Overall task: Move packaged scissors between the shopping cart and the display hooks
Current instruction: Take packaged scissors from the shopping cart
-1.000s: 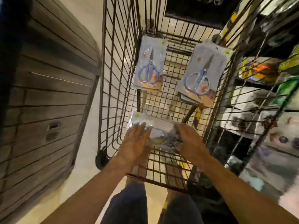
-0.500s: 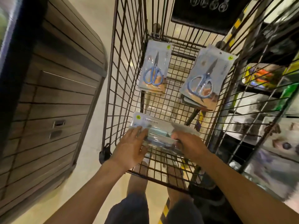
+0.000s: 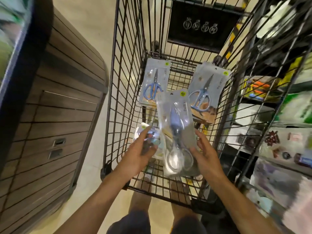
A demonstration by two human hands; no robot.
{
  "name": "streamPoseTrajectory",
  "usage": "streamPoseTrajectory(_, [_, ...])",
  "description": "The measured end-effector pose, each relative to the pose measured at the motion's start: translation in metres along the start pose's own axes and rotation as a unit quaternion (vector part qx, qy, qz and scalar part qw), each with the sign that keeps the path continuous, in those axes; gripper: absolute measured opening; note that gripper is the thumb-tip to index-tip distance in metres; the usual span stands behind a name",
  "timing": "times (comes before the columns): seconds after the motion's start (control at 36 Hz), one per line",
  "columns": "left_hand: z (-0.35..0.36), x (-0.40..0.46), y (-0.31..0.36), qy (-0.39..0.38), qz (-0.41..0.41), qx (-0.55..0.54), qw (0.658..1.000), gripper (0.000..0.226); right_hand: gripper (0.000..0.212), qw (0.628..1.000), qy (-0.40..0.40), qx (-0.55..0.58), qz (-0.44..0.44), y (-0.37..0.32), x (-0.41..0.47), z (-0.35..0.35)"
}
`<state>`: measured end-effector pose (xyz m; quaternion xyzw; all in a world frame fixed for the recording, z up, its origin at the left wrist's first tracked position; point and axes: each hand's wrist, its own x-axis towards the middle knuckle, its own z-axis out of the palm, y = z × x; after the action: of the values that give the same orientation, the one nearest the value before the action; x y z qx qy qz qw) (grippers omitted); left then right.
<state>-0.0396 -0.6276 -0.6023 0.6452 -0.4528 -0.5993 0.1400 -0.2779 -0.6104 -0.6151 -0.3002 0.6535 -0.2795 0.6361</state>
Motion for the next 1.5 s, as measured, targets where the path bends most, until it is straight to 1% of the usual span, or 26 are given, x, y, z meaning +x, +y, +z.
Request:
streamPoseTrajectory(0.06, [0.008, 0.003, 0.006, 0.003, -0.015, -0.09, 0.996, 0.068, 0.054, 0.998, -0.017, 0.052, 0.026, 0.003, -0.001, 0.008])
streamPoseTrajectory(0.11, [0.015, 0.005, 0.009, 0.013, -0.025, -0.159, 0.987, 0.076, 0.052, 0.994, -0.037, 0.092, 0.052, 0.001, -0.003, 0.019])
streamPoseTrajectory(0.19, [0.017, 0.005, 0.011, 0.051, -0.028, -0.219, 0.974, 0.085, 0.048, 0.994, -0.037, 0.092, 0.039, 0.0, -0.005, 0.036])
streamPoseTrajectory(0.25, [0.015, 0.005, 0.012, 0.058, -0.029, -0.24, 0.969, 0.09, 0.05, 0.994, -0.039, 0.095, 0.031, 0.0, -0.007, 0.044])
streamPoseTrajectory(0.31, [0.011, 0.004, 0.015, 0.061, -0.025, -0.239, 0.969, 0.091, 0.052, 0.993, -0.04, 0.109, 0.038, 0.004, -0.008, 0.047])
streamPoseTrajectory(0.36, [0.007, 0.004, 0.014, 0.072, -0.018, -0.22, 0.973, 0.093, 0.051, 0.994, -0.04, 0.096, 0.042, 0.008, -0.004, 0.046])
streamPoseTrajectory(0.44, [0.002, 0.002, 0.015, 0.078, -0.005, -0.179, 0.981, 0.095, 0.05, 0.999, -0.047, 0.018, 0.015, 0.012, 0.001, 0.038])
streamPoseTrajectory(0.5, [-0.002, 0.001, 0.016, 0.083, 0.01, -0.147, 0.986, 0.093, 0.054, 0.998, -0.03, -0.051, -0.003, 0.017, 0.009, 0.03])
streamPoseTrajectory(0.58, [-0.008, 0.0, 0.016, 0.087, 0.014, -0.118, 0.989, 0.091, 0.065, 0.989, 0.004, -0.147, 0.012, 0.031, 0.024, 0.018])
streamPoseTrajectory(0.64, [-0.011, -0.001, 0.013, 0.093, 0.014, -0.092, 0.991, 0.092, 0.069, 0.974, 0.005, -0.225, -0.002, 0.043, 0.033, 0.013])
streamPoseTrajectory(0.72, [-0.015, -0.003, 0.009, 0.106, 0.032, -0.038, 0.993, 0.094, 0.075, 0.949, -0.043, -0.31, -0.049, 0.056, 0.042, 0.014])
streamPoseTrajectory(0.78, [-0.016, -0.006, 0.006, 0.107, 0.024, -0.038, 0.993, 0.095, 0.078, 0.927, -0.065, -0.355, -0.1, 0.064, 0.046, 0.018])
streamPoseTrajectory(0.81, [-0.016, -0.007, 0.004, 0.11, 0.022, -0.04, 0.993, 0.095, 0.078, 0.917, -0.067, -0.375, -0.121, 0.069, 0.048, 0.021])
streamPoseTrajectory(0.89, [-0.019, -0.01, 0.002, 0.115, 0.024, -0.029, 0.993, 0.094, 0.081, 0.888, -0.042, -0.428, -0.161, 0.079, 0.05, 0.027])
streamPoseTrajectory(0.97, [-0.021, -0.013, 0.002, 0.12, 0.019, -0.02, 0.992, 0.092, 0.09, 0.859, -0.027, -0.478, -0.182, 0.086, 0.052, 0.029])
streamPoseTrajectory(1.08, [-0.028, -0.015, 0.002, 0.124, -0.009, -0.031, 0.992, 0.097, 0.09, 0.833, -0.035, -0.515, -0.198, 0.089, 0.055, 0.024])
streamPoseTrajectory(1.17, [-0.031, -0.016, 0.002, 0.119, 0.002, -0.025, 0.993, 0.096, 0.088, 0.823, -0.031, -0.528, -0.206, 0.085, 0.054, 0.025])
streamPoseTrajectory(1.25, [-0.032, -0.013, 0.002, 0.12, 0.002, -0.024, 0.993, 0.093, 0.093, 0.814, -0.017, -0.542, -0.207, 0.082, 0.055, 0.026])
streamPoseTrajectory(1.33, [-0.032, -0.011, 0.002, 0.123, -0.001, -0.029, 0.992, 0.093, 0.093, 0.823, -0.039, -0.533, -0.192, 0.081, 0.057, 0.023])
streamPoseTrajectory(1.42, [-0.031, -0.011, 0.007, 0.12, 0.002, -0.038, 0.992, 0.095, 0.078, 0.841, -0.091, -0.514, -0.139, 0.071, 0.053, 0.018])
streamPoseTrajectory(1.5, [-0.03, -0.011, 0.009, 0.121, 0.005, -0.044, 0.992, 0.094, 0.07, 0.838, -0.125, -0.524, -0.088, 0.063, 0.055, 0.015])
